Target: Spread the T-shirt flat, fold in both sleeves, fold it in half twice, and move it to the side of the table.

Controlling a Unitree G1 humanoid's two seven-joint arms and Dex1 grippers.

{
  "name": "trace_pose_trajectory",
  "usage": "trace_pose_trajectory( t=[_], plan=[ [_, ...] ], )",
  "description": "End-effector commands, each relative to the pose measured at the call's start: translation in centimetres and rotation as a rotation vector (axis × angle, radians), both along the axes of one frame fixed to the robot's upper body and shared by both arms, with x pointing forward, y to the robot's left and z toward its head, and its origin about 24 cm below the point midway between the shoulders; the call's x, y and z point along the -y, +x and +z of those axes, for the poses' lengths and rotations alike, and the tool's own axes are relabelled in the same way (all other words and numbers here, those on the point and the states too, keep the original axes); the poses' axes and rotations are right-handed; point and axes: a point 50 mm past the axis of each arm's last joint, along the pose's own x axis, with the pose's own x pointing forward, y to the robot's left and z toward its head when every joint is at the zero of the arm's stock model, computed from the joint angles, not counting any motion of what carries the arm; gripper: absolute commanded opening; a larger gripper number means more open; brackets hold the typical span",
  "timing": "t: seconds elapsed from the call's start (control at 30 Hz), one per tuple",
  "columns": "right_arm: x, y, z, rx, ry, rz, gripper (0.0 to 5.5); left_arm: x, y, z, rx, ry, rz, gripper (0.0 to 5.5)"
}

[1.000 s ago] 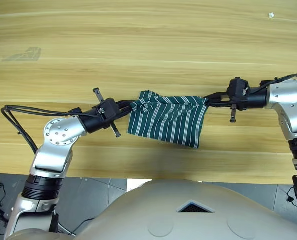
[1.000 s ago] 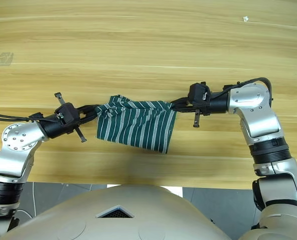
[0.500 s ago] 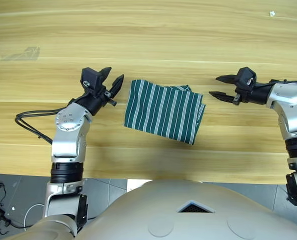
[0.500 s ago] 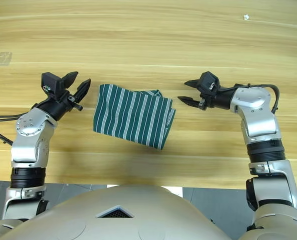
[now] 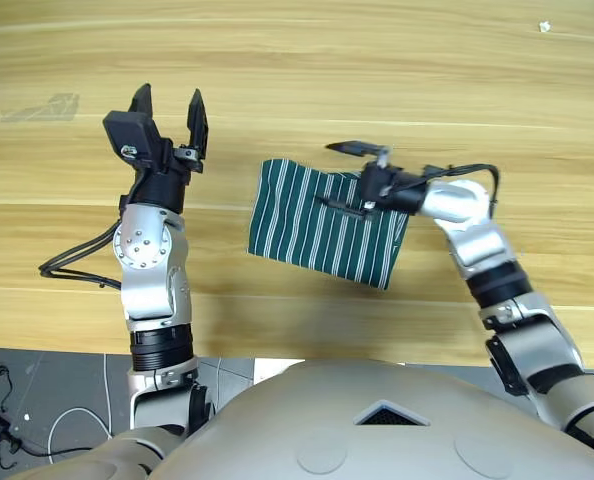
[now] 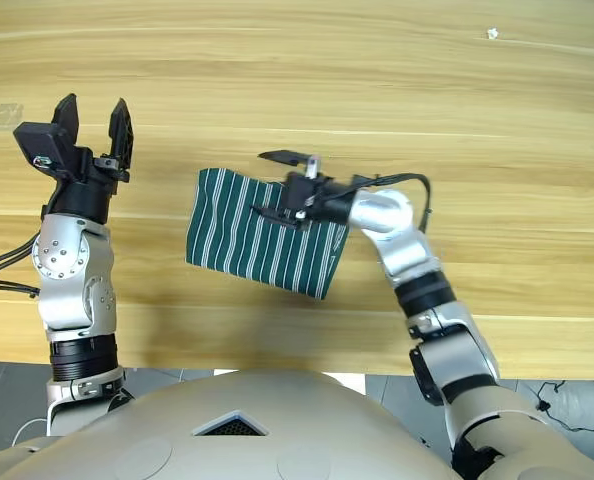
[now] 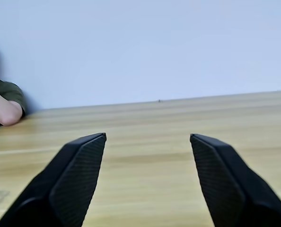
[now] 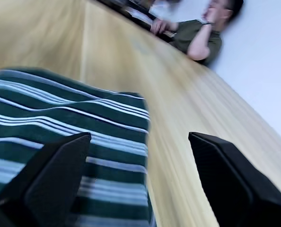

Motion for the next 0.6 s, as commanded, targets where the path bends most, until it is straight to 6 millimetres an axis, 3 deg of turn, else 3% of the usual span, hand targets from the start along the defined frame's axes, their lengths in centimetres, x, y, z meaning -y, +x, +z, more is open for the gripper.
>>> trace_pose_trajectory(
  t=[0.03,0.17,0.33,0.4,0.47,0.6],
  plan=[
    [-0.8,2.0,-2.6,0.050,-0.191,-0.040,3.84,0.8,0.0,-0.3,0.006,-0.019,0.017,3.30],
    [1.0,2.8,-5.3,0.050,-0.407,-0.110,3.84,1.8,-0.1,-1.3,-0.014,-0.028,0.001,3.30],
    [6.5,4.6,-5.3,0.058,-0.549,-0.274,3.84,1.7,-0.1,-1.2,-0.010,-0.024,0.013,3.30],
    [9.3,5.5,-4.3,0.073,-0.533,-0.394,3.84,2.0,0.0,-0.9,0.003,-0.017,0.014,3.30],
    [13.5,6.1,-3.3,0.104,-0.544,-0.557,3.84,2.1,0.0,-0.7,0.017,-0.007,0.020,3.30],
    [22.0,4.7,-2.3,0.113,-0.601,-0.883,3.84,2.2,-0.4,-0.6,0.025,-0.001,0.030,3.30]
  ],
)
